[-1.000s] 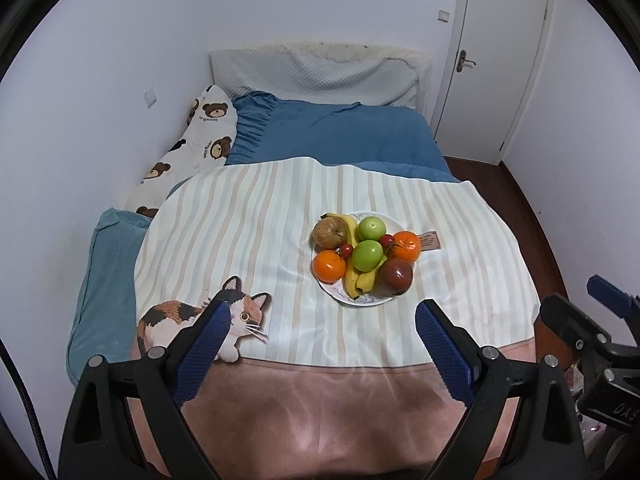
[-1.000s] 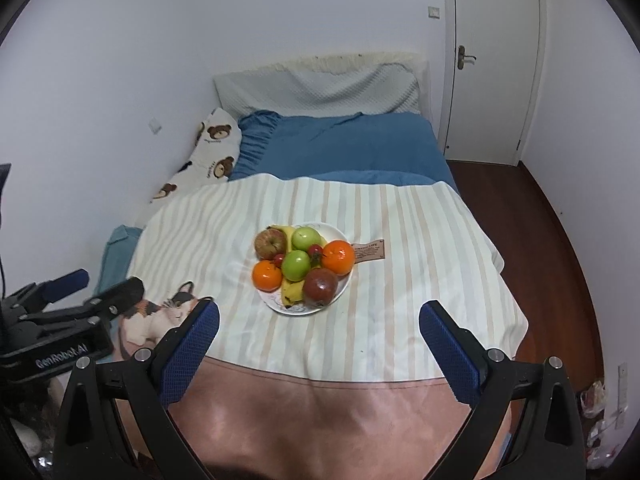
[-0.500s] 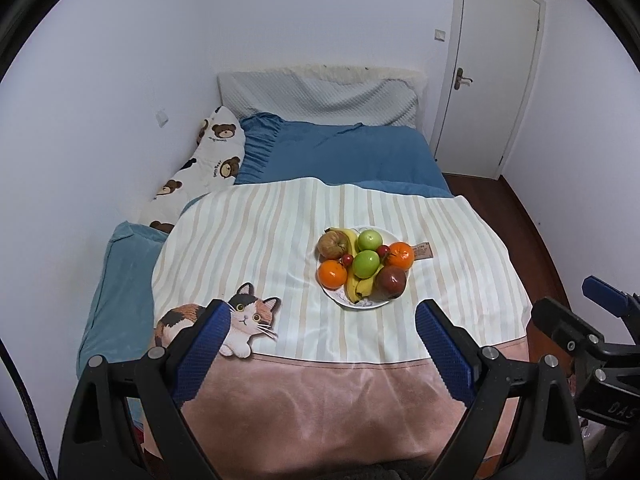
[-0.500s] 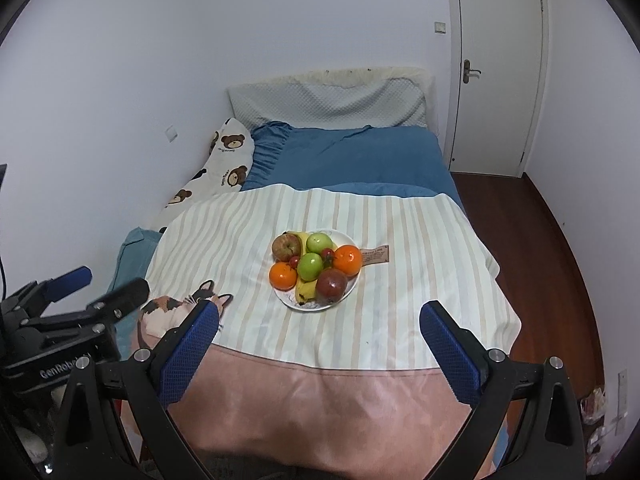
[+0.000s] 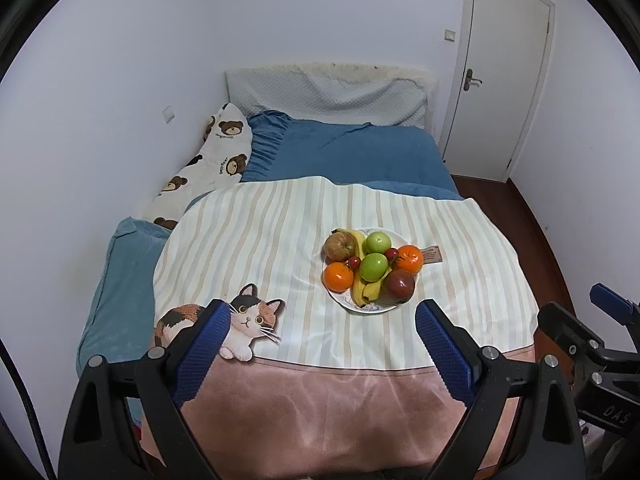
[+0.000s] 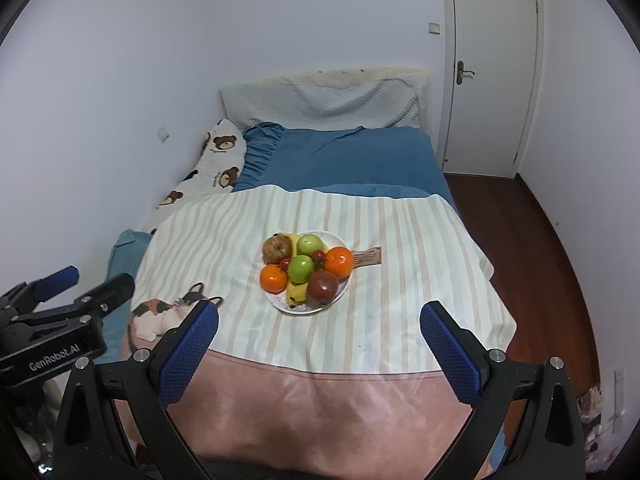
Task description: Organize fruits
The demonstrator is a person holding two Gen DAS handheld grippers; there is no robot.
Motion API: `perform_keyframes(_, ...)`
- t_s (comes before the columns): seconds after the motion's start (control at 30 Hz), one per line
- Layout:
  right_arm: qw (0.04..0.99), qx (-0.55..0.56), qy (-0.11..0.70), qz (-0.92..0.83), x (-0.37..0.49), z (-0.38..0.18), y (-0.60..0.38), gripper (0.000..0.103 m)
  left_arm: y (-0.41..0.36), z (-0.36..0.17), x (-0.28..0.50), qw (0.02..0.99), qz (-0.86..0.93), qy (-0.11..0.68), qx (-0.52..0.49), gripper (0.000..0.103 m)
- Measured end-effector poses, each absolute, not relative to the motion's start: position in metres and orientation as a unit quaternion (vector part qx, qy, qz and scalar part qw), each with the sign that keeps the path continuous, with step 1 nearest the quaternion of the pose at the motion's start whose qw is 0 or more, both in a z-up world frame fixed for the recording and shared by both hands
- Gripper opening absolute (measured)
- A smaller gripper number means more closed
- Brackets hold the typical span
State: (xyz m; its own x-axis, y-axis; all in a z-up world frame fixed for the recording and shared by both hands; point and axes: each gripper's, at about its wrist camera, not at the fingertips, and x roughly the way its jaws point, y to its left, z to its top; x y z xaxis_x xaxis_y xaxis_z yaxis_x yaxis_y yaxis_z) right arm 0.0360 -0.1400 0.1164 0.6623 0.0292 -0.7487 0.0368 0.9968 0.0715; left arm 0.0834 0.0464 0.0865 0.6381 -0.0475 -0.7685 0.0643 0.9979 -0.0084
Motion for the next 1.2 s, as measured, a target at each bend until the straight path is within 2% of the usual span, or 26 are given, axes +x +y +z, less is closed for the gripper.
perform_keyframes(0.07, 0.910, 0.040, 0.413, -0.005, 0.042, 0.109, -0.141, 0.103, 0.044, 0.078, 0.092, 0.903, -0.032, 0.429, 0.012, 0.102)
perform_keyframes(0.77, 0.896, 0.033, 0.441, -0.032, 0.127, 0.030, -0.151, 0.103, 0.031, 0.002, 0.164, 0.889, -0.004, 0.456, 0.032, 0.103)
perform_keyframes(1.2, 0.891, 0.037, 0.451, -0.038, 0.136, 0.014, -0.158, 0.103, 0.029, -0.007, 0.167, 0.887, -0.001, 0.460, 0.038, 0.103)
